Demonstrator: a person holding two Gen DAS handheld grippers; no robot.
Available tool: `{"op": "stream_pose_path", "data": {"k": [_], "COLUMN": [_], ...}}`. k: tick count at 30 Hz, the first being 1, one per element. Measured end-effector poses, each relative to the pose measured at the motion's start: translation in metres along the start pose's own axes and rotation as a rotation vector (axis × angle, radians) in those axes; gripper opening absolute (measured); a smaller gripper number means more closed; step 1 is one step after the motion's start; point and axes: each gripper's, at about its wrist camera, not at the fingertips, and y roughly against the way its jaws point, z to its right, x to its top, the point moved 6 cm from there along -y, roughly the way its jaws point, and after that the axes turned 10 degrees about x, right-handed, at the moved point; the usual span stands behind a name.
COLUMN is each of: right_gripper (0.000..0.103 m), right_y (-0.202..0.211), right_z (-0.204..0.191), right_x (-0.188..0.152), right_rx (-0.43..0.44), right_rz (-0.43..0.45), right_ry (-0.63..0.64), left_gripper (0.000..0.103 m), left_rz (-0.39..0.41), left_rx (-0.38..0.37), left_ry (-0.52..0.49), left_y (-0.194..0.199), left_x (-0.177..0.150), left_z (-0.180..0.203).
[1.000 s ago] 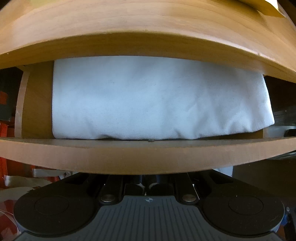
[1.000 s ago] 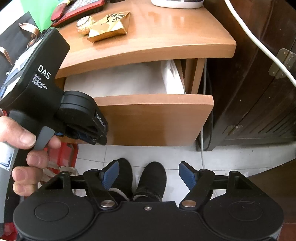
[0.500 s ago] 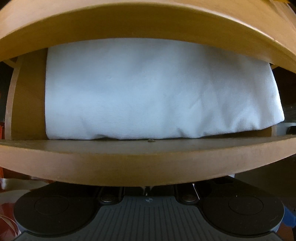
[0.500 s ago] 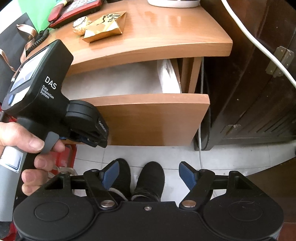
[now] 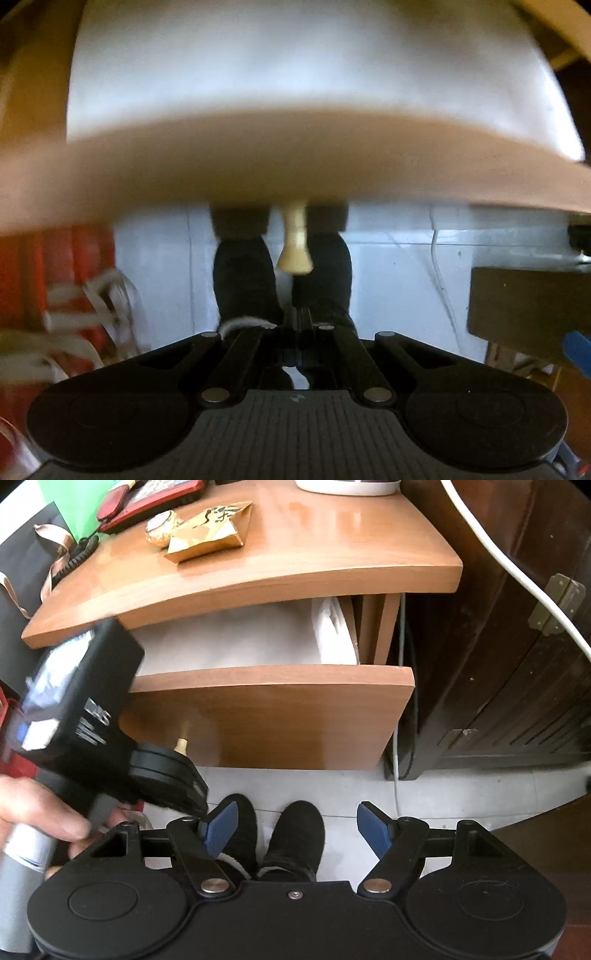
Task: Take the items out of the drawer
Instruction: 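Release the knob and back the left gripper away from the drawer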
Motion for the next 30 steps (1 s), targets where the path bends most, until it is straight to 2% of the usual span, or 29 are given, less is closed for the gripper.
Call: {"op": "stream_pose_path", "data": {"k": [1, 3, 5, 7, 12, 14, 16, 30], "right_gripper": [0.07, 0.07, 0.07, 0.07, 0.07, 0.07, 0.07, 0.07], "right_y": [0.0, 0.001, 0.002, 0.003, 0.003, 0.005, 0.008, 0.019], "right_z": [-0.001, -0.002, -0.002, -0.003, -0.005, -0.005, -0.005, -0.015], "right_x": [0.001, 0.004, 0.006, 0.009, 0.016, 0.018, 0.02, 0.059], "right_rx": [0.002, 0.004, -0.002, 0.002, 0.003, 0.006, 0.01, -0.005], "right_rz": [0.003, 0.007, 0.011, 0.015, 0.017, 0.018, 0.019, 0.037], "right_ry": [0.004, 0.015, 0.029, 0.042, 0.07, 0.073, 0.076, 0.193], "left_gripper": [0.006, 0.008, 0.01, 0.014, 0.026, 0.034, 0.037, 0.039], "left_rz": [0.009, 0.017, 0.019, 0.021, 0.05, 0.066, 0.076, 0.09], "left_rx": [0.005, 0.013, 0.014, 0.001, -0.033, -0.042, -0.059, -0.116], "left_ry": [-0.011, -0.027, -0.027, -0.024, -0.012, -0.011, -0.007, 0.095], "left_y": [-0.001, 0.001, 0.011, 0.034, 0.045, 0.05, 0.056, 0.069], "left_x": [-0.001, -0.008, 0.01, 0.013, 0.008, 0.01, 0.011, 0.029], "left_z": [0.002, -0.002, 0.017, 0.024, 0.022, 0.018, 0.015, 0.008]}}
